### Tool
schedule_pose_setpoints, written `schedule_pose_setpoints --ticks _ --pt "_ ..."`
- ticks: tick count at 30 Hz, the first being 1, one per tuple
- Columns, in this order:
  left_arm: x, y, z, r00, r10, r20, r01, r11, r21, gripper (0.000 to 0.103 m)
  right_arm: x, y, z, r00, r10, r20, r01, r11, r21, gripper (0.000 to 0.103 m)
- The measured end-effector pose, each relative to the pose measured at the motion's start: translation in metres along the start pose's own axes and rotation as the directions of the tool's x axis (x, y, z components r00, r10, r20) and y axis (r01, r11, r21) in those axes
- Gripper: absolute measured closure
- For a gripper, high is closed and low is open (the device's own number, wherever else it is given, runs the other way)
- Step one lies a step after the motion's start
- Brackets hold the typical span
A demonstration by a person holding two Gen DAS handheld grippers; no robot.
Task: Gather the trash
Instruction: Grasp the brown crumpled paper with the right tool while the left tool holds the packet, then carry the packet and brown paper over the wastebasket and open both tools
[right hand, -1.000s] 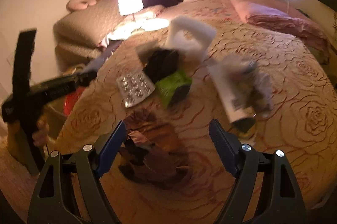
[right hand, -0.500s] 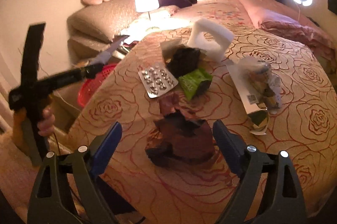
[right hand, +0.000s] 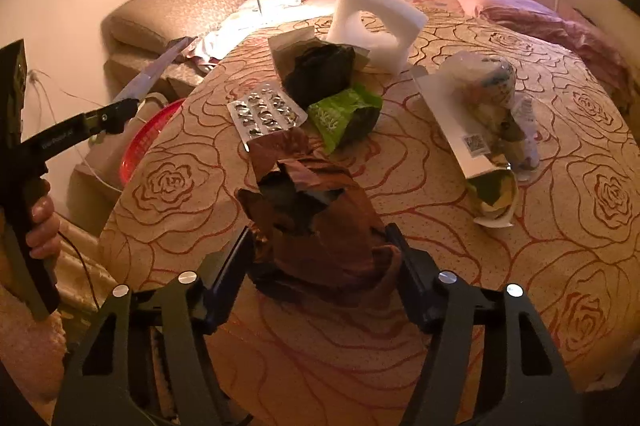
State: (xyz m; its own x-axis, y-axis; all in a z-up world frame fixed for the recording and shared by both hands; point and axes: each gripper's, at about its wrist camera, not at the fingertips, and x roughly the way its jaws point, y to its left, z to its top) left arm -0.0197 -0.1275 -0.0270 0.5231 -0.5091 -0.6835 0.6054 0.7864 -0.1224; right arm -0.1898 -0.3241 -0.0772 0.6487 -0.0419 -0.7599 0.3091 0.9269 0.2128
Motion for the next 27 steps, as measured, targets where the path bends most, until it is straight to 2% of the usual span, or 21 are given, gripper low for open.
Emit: schedule_pose_setpoints --ticks 11,19,27 --pt "-0.004 0.015 -0.002 1.000 0.011 0.007 -0.011 1.000 -0.026 0.073 -0.005 0.014 0.018 1.000 0.009 0.028 -0.008 1.000 -0.029 0.042" --pt "-0.010 0.033 0.000 0.999 0.034 0.023 -0.032 0.998 -0.060 0.073 -0.004 0.041 0.053 0.996 0.030 0.078 -0.024 0.997 -0.079 0.042" --pt "-0.014 0.058 0.001 0.997 0.074 0.028 -0.071 0.992 -0.107 0.073 0.019 0.075 0.086 0.994 0.069 0.081 -0.061 0.992 -0.108 0.042"
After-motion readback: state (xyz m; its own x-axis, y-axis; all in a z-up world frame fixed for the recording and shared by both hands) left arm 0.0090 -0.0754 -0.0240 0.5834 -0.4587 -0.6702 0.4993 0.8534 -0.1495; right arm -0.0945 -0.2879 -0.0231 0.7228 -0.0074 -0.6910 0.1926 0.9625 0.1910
